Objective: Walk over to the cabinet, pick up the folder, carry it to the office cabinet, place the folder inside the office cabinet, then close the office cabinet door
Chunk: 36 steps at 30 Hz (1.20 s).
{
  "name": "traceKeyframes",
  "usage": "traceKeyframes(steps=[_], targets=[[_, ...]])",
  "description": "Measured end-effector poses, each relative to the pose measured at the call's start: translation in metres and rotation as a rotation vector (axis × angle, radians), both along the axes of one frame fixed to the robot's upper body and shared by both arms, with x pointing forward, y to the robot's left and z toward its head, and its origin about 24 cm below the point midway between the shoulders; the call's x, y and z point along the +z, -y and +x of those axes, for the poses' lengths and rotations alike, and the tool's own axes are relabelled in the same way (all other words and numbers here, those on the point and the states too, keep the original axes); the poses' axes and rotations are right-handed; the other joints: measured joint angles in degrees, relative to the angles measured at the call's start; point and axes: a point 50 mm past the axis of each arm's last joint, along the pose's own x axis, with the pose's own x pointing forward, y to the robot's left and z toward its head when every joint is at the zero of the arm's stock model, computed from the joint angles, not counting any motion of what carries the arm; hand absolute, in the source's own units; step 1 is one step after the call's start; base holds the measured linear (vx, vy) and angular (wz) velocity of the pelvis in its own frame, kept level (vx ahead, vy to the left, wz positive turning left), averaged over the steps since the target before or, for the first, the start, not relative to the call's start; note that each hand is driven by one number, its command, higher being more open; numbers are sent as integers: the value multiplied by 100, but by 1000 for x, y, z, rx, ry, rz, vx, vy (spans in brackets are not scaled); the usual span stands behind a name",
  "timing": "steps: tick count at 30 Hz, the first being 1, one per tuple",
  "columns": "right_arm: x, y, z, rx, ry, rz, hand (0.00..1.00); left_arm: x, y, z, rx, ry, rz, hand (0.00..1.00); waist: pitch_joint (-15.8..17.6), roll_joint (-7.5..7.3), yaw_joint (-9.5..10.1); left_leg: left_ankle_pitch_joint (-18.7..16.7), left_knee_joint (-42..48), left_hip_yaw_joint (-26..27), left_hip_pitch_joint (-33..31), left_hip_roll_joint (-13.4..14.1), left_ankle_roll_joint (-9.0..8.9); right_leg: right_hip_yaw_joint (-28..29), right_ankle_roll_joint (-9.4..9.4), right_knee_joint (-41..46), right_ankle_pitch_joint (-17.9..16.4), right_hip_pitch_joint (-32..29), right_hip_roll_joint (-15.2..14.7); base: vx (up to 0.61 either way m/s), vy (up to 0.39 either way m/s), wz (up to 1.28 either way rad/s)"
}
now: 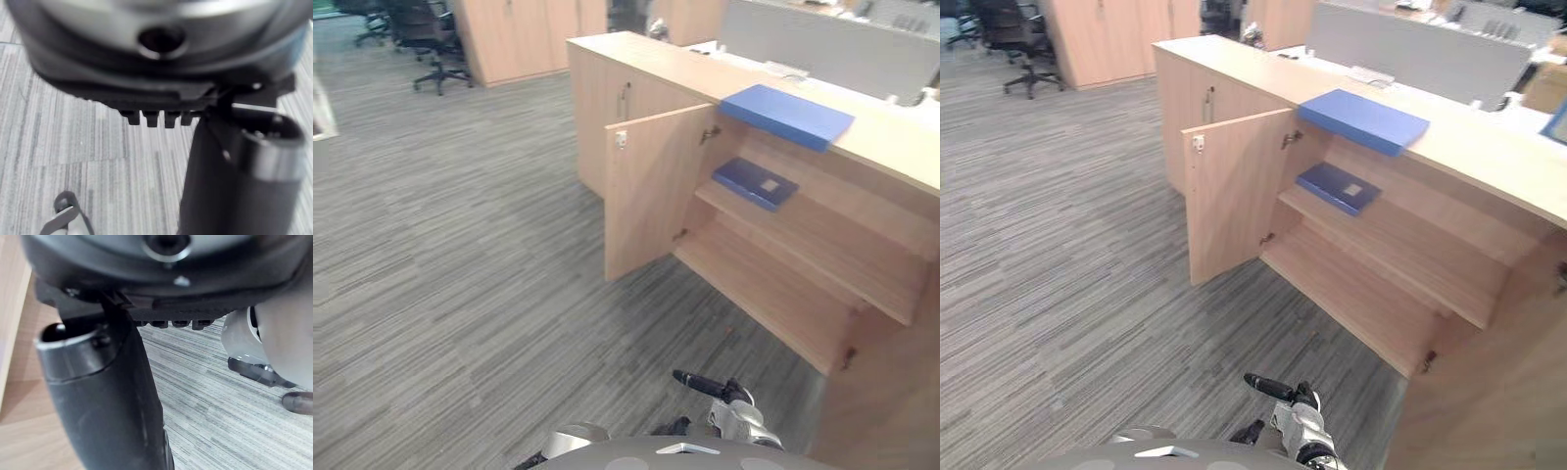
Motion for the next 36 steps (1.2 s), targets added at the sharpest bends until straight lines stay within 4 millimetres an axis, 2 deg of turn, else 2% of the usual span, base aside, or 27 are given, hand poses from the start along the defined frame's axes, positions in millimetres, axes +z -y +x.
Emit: traceKeyframes(steps=[1,2,3,4,5,6,7,8,9,10,11,12,13,15,16,17,19,21,22,23,24,25,26,28,29,32,36], targets=[[0,1,1,-2,1,-5,100,-1,2,2,30,4,-8,100,2,36,3,-176,145,-53,-35,148,-98,-167,-128,-206,22,124,213,227,-191,10],[0,0,1,-4,-4,-5,100,-1,2,4,52,12,-9,100,-8,146,17,-374,307,-51,-106,342,-208,-261,-95,-472,0,183,524,184,-154,-1],[0,-2,1,-3,-5,-1,100,-1,3,5,62,16,-10,100,-16,166,37,-470,362,-19,-129,440,-254,-263,-93,-593,-15,198,676,166,-159,-28],[0,-8,2,0,-9,12,100,-1,2,5,70,18,-10,100,-18,158,55,-613,382,26,-153,653,-343,-379,43,-716,-300,236,882,226,-168,-37],[0,-8,2,0,-14,12,100,-1,3,6,66,22,-13,100,-37,199,52,-732,361,58,-173,849,-416,-708,-88,-267,-648,217,667,291,-187,-31],[0,-7,2,-4,-15,9,100,-1,3,7,64,25,-11,100,-63,136,39,-834,424,61,-156,900,-444,-684,-188,-131,-718,235,515,313,-122,-23],[-1,-6,-1,-25,-25,15,100,0,-2,9,61,29,2,100,-113,125,46,-1143,813,93,-178,1035,-577,-895,-171,-172,-662,434,568,259,-88,-6],[-2,-6,-4,-31,-30,15,100,0,-1,10,60,29,-2,100,-142,228,27,-1294,1152,66,-280,1146,-669,-946,-198,-314,-641,527,792,271,-154,4],[-4,-5,-10,-40,-45,15,100,0,1,16,47,46,-16,100,-225,341,-27,-1458,1944,18,-576,1367,-780,-951,-215,-676,-629,709,1242,240,-203,-4],[-5,-5,-15,-41,-59,19,100,-1,5,24,39,64,-29,100,-317,434,34,-1414,2896,21,-938,1514,-859,-853,-284,-1052,-520,897,1627,237,-206,-28],[-5,-5,-16,-42,-62,20,100,-1,8,25,37,68,-37,100,-348,486,41,-1297,3380,35,-1116,1530,-957,-778,-314,-1216,-471,984,1799,267,-164,-73],[-6,-5,-17,-40,-65,22,100,-2,12,25,37,68,-52,100,-369,553,45,-924,4308,44,-1412,1554,-1088,-576,-371,-1448,-435,1166,2015,272,-83,-90],[-7,-6,-18,-35,-75,24,100,-3,13,24,38,63,-59,100,-359,542,50,-761,5110,190,-1670,1537,-1150,-357,-393,-1584,-419,1347,2094,262,-42,-93],[-9,-10,-21,-9,-108,30,100,-2,10,25,42,66,-53,100,-269,461,54,-806,5818,490,-2088,1586,-954,42,-363,-1829,-328,1687,2107,243,17,-90],[-9,-9,-20,8,-122,23,100,-2,9,25,45,66,-50,100,-173,391,59,-891,5770,570,-2269,1599,-807,283,-352,-1976,-214,1963,2085,194,34,-94],[-10,-9,-20,17,-129,23,100,-2,9,24,50,65,-50,100,-108,396,68,-930,5622,596,-2354,1582,-750,423,-340,-1999,-207,2060,2031,148,81,-103],[-9,-10,-17,42,-139,23,100,-2,10,22,39,54,-46,100,105,284,125,-1036,4248,497,-2539,1505,-766,888,-229,-2019,-148,2398,1793,227,191,-115],[-9,-9,-17,46,-138,18,100,-2,9,22,38,50,-40,100,113,254,136,-880,2873,208,-2611,1477,-862,1101,-12,-2091,-172,2476,1651,259,283,-86],[-9,-8,-16,48,-136,13,100,-2,8,21,41,47,-36,100,137,276,149,-567,1883,-111,-2617,1467,-895,1233,200,-2160,-284,2590,1548,294,319,-72],[-9,-7,-18,49,-141,10,100,-2,8,20,43,40,-33,100,150,289,157,-83,1421,-246,-2605,1478,-1020,1245,396,-2156,-401,2681,1442,396,420,-75],[-9,-8,-18,71,-143,5,100,-3,7,19,44,32,-33,100,140,291,194,764,1158,-196,-2395,1384,-1258,1317,561,-2078,-458,2761,1267,288,294,-44],[-9,-12,-17,84,-138,12,100,-2,2,22,39,40,-21,100,163,143,190,790,1079,-118,-2336,1272,-1358,1360,577,-2056,-459,2753,1126,425,396,-22],[-8,-20,-12,106,-122,26,100,1,-5,34,45,85,2,100,174,-119,216,795,1040,-13,-2286,1060,-1286,1357,541,-2079,-341,2707,854,324,306,-4],[-5,-20,-3,113,-95,22,100,2,-6,42,47,112,5,100,189,-96,298,629,1448,-134,-2307,873,-1200,1431,614,-2137,-112,2804,725,272,302,-33],[-3,-19,2,113,-73,19,100,1,-2,42,51,116,-2,100,138,-18,375,485,1569,-175,-2263,794,-1176,1541,734,-2190,34,2816,609,184,242,-60],[-1,-13,5,100,-53,9,100,-2,4,35,85,96,-22,100,-17,110,358,280,1523,-176,-2157,623,-1062,1737,942,-2213,267,2779,344,101,244,-47],[-8,7,-19,30,-126,3,100,-4,6,19,91,50,-30,100,-182,178,361,237,999,253,-1759,92,-793,2225,948,-1352,267,2316,-530,43,294,-52]])
